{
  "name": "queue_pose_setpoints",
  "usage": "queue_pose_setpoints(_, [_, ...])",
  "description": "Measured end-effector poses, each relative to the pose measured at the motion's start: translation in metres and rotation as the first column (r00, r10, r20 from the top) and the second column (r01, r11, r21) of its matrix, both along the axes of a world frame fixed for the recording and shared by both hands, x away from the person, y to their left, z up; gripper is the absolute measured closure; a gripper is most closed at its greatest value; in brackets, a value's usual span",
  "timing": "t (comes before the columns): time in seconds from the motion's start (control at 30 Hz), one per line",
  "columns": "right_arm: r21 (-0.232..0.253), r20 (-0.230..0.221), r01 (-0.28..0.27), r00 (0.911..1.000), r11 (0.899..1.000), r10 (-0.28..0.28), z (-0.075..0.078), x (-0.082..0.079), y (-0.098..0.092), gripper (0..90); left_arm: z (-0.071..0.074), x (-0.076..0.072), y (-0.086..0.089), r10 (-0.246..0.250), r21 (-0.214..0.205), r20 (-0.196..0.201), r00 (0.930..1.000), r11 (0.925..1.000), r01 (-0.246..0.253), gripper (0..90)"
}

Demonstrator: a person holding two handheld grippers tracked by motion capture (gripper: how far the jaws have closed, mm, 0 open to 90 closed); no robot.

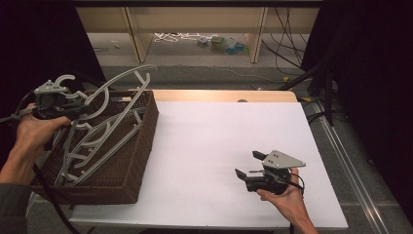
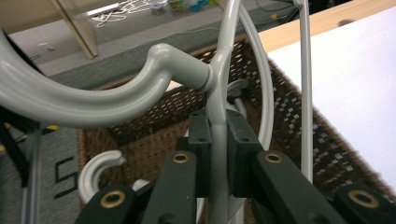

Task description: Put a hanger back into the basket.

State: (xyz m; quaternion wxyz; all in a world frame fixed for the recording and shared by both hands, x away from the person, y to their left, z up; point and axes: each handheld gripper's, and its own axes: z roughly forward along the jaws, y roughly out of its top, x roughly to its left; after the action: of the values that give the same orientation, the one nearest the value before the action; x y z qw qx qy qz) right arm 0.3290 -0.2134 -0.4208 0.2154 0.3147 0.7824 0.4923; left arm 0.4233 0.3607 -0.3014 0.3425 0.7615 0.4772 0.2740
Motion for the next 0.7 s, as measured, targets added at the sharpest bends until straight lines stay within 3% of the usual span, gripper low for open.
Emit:
queue_pose_setpoints(0.03, [0.001, 0.000, -0.001, 1.0000, 1.000, 0.001, 0.000, 0.000, 0.000, 17.3, -0.003, 0.000, 0.003, 0.001, 0.015, -0.011, 0.9999, 0.9999, -0.001, 82.1])
queue_pose_setpoints(0.23, [0.001, -0.002, -0.002, 1.0000, 1.000, 0.002, 0.000, 0.000, 0.000, 17.3, -0.014, -0.002, 0.009, 0.001, 0.014, -0.012, 0.9999, 0.9999, -0.001, 82.2])
queue_pose_setpoints(0.27, [0.000, -0.001, -0.001, 1.0000, 1.000, 0.001, 0.000, 0.000, 0.000, 17.3, -0.019, -0.003, 0.012, 0.003, 0.036, -0.018, 0.9998, 0.9994, -0.002, 82.2])
queue_pose_setpoints(0.43, [0.000, -0.002, 0.000, 1.0000, 1.000, 0.000, 0.000, 0.000, 0.000, 17.3, -0.032, -0.005, 0.018, 0.011, 0.044, -0.045, 0.9989, 0.9990, -0.009, 82.1])
queue_pose_setpoints(0.7, [-0.002, -0.004, 0.003, 1.0000, 1.000, -0.003, 0.000, 0.000, 0.000, 17.3, -0.043, -0.005, 0.026, 0.040, 0.062, -0.066, 0.9971, 0.9975, -0.036, 82.1])
